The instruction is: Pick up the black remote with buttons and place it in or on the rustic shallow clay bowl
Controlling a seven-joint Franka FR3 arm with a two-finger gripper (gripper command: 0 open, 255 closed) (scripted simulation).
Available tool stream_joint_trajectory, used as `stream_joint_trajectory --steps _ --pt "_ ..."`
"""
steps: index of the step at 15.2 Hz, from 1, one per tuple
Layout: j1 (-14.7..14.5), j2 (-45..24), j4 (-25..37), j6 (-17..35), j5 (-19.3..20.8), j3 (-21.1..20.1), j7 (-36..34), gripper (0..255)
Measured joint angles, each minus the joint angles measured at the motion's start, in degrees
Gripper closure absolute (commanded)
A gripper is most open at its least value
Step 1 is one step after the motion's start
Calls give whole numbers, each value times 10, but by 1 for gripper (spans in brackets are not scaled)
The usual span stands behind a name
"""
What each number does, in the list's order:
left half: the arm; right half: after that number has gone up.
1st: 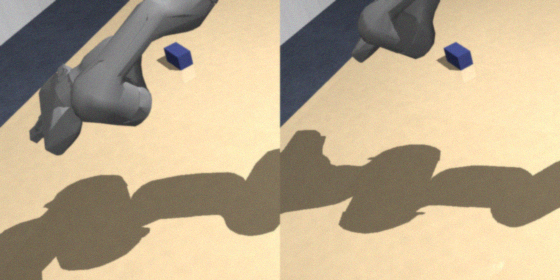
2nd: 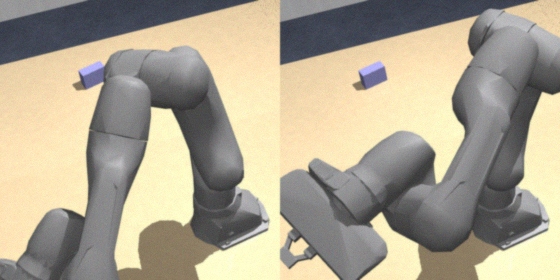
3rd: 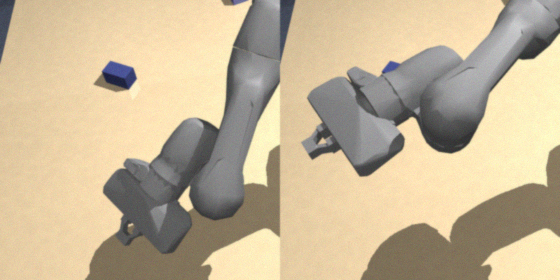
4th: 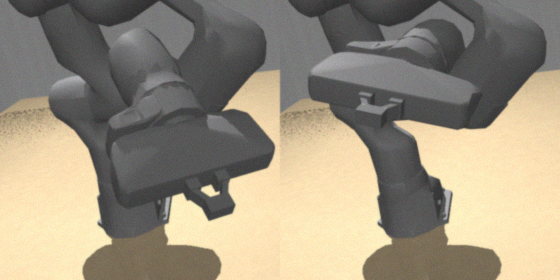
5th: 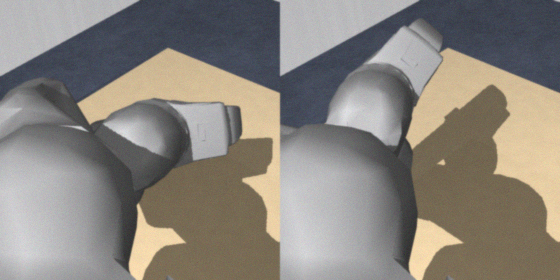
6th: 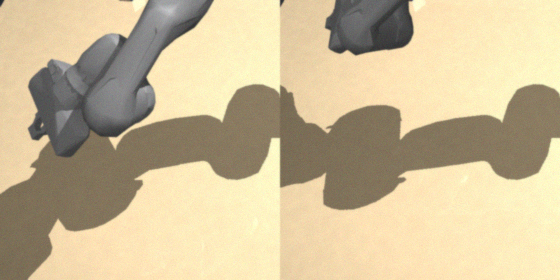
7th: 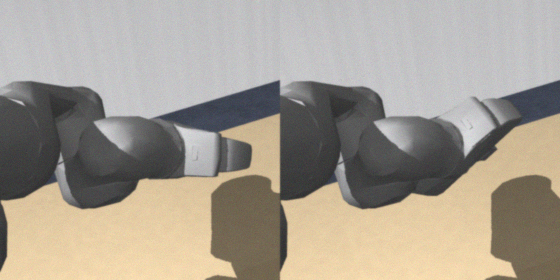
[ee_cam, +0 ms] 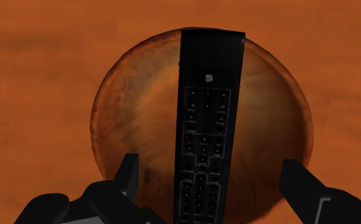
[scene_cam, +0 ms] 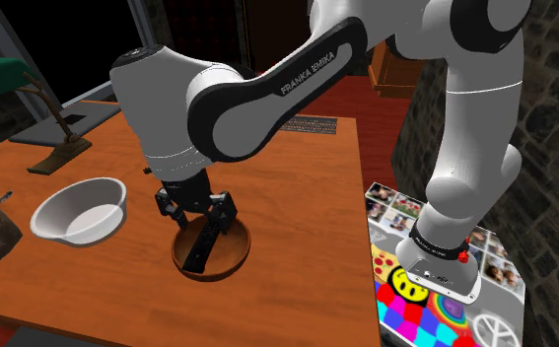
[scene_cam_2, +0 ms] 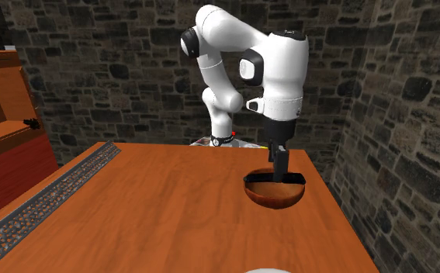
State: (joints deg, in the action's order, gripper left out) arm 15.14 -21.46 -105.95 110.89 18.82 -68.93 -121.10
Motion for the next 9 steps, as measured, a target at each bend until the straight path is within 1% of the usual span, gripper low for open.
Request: stream_joint_trajectory --steps 2,4,9 --pt "14 17 16 -25 -17 -15 10 0" --pt "14 19 28 -37 -20 -17 13 0" --pt "14 18 32 -42 -21 -17 14 0"
